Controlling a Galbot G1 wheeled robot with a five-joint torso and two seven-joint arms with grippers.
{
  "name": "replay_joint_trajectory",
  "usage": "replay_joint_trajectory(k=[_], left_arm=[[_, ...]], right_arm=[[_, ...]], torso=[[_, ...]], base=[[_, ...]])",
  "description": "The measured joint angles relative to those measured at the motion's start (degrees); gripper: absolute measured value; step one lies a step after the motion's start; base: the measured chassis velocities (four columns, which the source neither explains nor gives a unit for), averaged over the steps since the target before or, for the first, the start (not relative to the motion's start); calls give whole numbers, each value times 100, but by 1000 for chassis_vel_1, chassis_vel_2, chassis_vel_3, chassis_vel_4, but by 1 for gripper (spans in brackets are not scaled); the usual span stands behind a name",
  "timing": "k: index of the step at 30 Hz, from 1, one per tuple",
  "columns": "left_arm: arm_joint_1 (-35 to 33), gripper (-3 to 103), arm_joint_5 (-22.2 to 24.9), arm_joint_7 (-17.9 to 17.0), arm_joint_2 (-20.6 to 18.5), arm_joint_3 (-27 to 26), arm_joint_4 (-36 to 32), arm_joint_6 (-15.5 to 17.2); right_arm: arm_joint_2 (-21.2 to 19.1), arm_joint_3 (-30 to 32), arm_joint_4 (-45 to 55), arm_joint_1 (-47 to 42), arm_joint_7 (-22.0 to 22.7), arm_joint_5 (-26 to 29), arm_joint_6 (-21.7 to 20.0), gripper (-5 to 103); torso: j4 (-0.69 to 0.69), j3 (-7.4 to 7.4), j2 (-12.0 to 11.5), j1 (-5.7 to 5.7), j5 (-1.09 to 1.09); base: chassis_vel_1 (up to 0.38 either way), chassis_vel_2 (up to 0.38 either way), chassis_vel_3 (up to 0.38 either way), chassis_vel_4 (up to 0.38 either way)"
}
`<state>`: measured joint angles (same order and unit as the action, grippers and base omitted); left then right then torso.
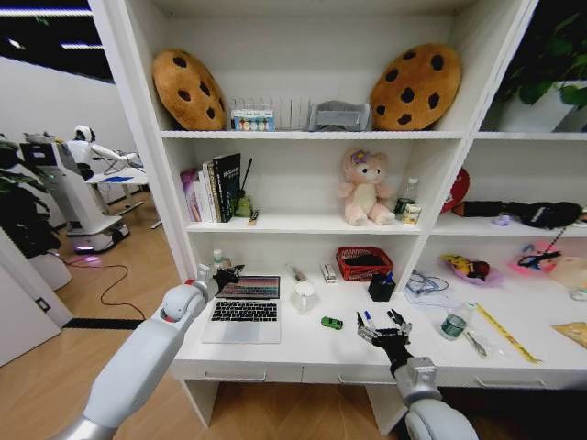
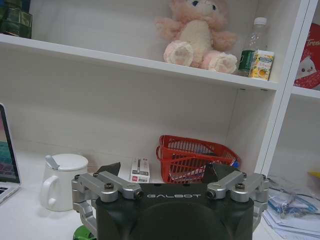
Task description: Organize the objects on the table.
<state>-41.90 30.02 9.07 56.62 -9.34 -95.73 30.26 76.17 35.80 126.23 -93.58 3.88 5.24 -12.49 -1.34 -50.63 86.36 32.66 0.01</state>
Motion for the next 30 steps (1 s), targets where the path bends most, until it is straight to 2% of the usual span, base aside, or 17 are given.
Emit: replay_joint_trajectory(k=[4,10,12,18,21,27,30], left_arm=[[-232,0,-27,159,-204,-27,-139,186],[-541,0,-47,293,-408,-184,-462,240],[-752,0,-63,449,-537,-307,-712,265],[-1148,0,-149,619,-730,-456,-986,267],[-1501,0,-364,867,-849,-631,-1013,172],[-1784,0,-492,982,-886,-715,-1092,123],[-1995,0,-717,1082,-861,-669,-1073,34]], right_arm=[[-12,-15,9,42,-4,1,-10,100],[8,-26,-22,48,-8,-10,-14,100],[10,-29,-49,46,-13,-27,-6,100],[6,-85,-116,117,-21,-40,2,100],[4,-164,-187,203,-22,-41,3,100],[-17,-189,-272,244,-28,-42,17,100],[-24,-221,-321,284,-34,-44,34,100]], torso=[[2,0,0,0,-1],[1,0,0,0,-3],[1,0,0,0,0],[1,1,0,0,-1],[1,1,0,0,-1],[1,1,0,0,-1],[0,0,0,0,-1]], base=[[0,0,0,0],[0,0,0,0],[0,0,0,0],[0,0,0,0],[0,0,0,0],[0,0,0,0],[0,0,0,0]])
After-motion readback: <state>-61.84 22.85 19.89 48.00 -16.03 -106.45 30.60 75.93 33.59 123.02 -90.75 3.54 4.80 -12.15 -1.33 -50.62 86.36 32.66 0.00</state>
